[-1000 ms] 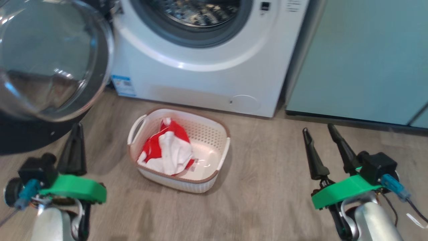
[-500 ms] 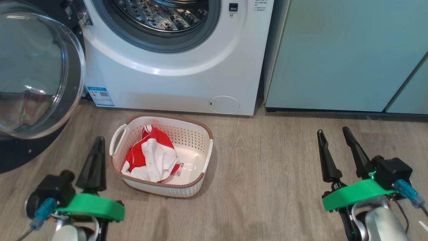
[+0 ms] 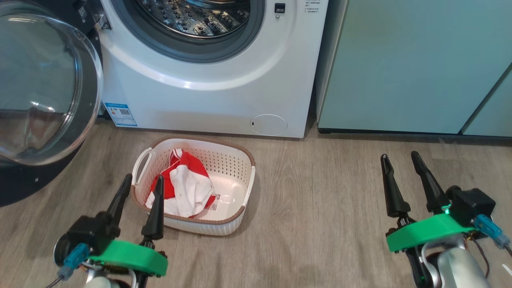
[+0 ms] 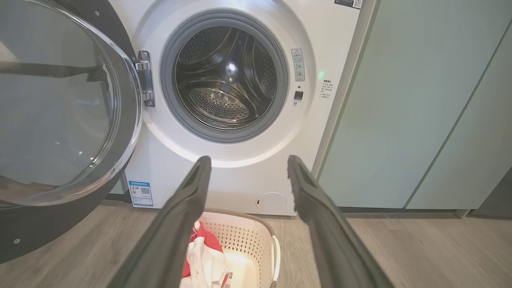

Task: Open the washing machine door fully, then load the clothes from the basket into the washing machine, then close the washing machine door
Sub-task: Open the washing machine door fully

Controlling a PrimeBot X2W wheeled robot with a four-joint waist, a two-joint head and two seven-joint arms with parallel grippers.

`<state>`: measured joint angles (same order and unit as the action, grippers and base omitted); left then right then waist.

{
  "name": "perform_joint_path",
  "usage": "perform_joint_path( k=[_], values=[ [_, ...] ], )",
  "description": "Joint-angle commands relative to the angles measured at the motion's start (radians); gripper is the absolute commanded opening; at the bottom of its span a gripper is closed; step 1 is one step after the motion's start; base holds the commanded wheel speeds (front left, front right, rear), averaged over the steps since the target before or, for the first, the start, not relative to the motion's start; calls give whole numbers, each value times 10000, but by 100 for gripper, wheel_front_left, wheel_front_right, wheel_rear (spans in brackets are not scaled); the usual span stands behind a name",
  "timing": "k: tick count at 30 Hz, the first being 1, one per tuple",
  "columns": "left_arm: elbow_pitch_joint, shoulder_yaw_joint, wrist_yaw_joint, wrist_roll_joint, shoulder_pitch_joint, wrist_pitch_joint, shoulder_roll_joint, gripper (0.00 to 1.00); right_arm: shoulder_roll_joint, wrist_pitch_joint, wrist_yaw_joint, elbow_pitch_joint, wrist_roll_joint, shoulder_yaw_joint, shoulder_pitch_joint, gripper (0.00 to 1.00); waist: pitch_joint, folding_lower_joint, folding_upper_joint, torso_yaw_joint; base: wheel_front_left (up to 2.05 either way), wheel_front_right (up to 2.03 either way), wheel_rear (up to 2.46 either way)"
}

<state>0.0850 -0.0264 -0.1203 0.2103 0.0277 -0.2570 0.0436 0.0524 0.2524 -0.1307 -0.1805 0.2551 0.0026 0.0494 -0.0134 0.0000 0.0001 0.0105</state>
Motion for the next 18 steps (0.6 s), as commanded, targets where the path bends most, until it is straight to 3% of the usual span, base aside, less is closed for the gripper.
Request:
perform_joint_path(
  k=[1,18],
  values=[
    [-285,298,-18,65,-329,-48,67,100,-22,93,0,342,-70,188,294,100,-6,0,-1,-5,0,0,0],
    [-170,231,-51,248,-353,-48,67,100,-22,93,0,181,-77,144,285,100,-22,0,-1,-14,0,0,0]
  ],
)
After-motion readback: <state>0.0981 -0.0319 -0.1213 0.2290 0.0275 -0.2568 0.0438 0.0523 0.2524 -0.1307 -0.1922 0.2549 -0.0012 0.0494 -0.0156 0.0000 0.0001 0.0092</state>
